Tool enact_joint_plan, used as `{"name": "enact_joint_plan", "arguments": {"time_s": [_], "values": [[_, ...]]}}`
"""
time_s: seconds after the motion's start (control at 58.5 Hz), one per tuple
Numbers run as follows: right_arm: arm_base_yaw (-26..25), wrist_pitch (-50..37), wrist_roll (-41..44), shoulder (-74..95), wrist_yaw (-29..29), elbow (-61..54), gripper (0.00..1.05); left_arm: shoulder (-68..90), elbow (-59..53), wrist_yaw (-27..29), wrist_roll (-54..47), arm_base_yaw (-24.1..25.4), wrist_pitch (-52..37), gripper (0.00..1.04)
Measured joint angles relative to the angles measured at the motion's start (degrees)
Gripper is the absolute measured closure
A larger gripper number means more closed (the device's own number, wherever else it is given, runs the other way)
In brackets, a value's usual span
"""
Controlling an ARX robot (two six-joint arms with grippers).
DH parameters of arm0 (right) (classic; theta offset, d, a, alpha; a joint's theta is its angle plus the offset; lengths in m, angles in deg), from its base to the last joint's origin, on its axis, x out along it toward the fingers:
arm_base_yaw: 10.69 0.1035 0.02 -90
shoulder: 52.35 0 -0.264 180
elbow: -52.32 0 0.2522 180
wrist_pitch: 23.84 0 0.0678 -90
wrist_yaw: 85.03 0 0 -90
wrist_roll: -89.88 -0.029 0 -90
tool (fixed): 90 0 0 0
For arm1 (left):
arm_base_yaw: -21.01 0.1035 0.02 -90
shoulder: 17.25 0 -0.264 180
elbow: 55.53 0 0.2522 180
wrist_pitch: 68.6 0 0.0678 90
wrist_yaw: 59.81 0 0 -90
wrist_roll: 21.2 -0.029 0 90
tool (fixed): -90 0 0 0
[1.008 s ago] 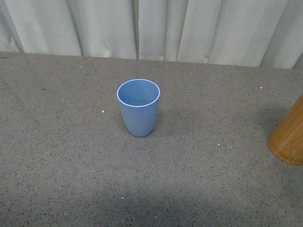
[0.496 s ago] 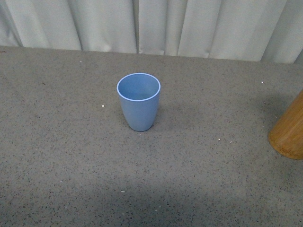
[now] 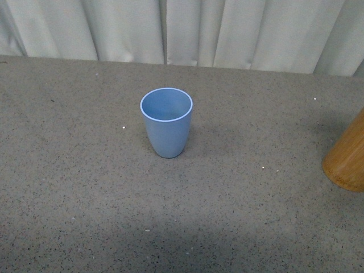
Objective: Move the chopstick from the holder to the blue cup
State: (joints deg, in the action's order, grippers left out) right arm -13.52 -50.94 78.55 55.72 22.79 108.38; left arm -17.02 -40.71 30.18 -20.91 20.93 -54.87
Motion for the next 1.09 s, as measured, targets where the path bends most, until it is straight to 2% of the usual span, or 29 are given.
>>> {"name": "enact_joint_plan", "arguments": {"time_s": [0.188,0.513,0.735,1.094], "values": [[0.48,-1.16,-0.11,0.04,-0.87,-0.07,1.04,0.00,0.00,0.00,0.00,0.00,0.00,0.07],[1.86,-3.19,-0.02,-0.61,-0.85,-1.92,1.04,0.00,0.00,0.00,0.00,0.00,0.00,0.07],[2.67,-0.98,-1.40,-5.75,-1.90,-3.19,1.04,0.00,0.00,0.00,0.00,0.00,0.00,0.07],[0.35,3.39,-2.99,-15.02,-3.02,-3.32,1.04,0.00,0.00,0.02,0.00,0.00,0.00,0.07]]}}
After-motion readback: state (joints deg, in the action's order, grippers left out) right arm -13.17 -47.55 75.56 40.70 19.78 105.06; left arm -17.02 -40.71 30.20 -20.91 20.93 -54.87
